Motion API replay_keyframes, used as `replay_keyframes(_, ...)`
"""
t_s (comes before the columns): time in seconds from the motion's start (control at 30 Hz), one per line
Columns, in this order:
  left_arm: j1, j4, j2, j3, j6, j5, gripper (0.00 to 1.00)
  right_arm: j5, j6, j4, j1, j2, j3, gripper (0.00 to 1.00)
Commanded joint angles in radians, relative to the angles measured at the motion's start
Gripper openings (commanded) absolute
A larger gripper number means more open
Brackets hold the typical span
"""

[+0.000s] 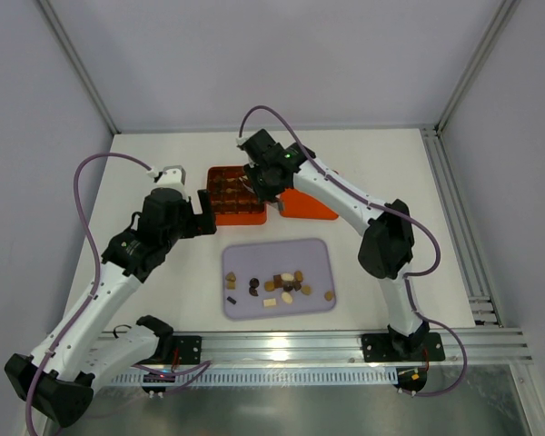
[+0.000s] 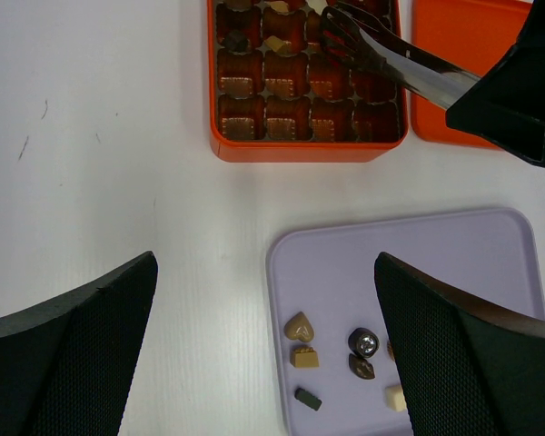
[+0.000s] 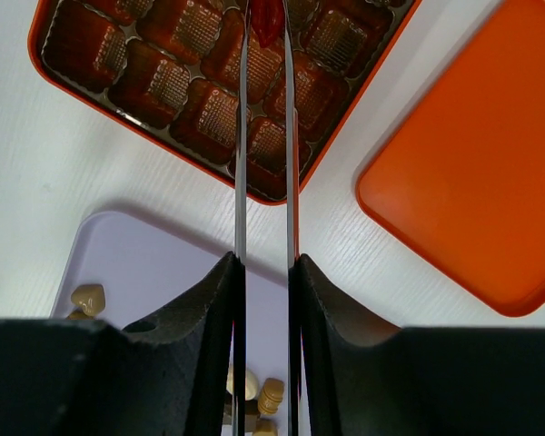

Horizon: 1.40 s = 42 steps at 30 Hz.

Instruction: Pack the chocolate

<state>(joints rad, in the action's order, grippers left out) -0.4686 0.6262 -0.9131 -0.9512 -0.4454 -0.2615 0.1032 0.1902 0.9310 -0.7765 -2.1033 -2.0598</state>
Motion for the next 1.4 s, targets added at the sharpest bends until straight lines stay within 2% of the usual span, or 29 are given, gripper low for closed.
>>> replay_keyframes(0.0, 0.007, -0.026, 0.016, 0.003, -0.007, -0.004, 1.00, 0.029, 0.000, -0.057, 0.000, 0.008, -0.042, 0.34)
replay_keyframes(1.37, 0.007, -0.026, 0.013, 0.005, -0.006, -0.002, 1.00, 0.033, 0.009, -0.077, 0.013, -0.020, -0.030, 0.35)
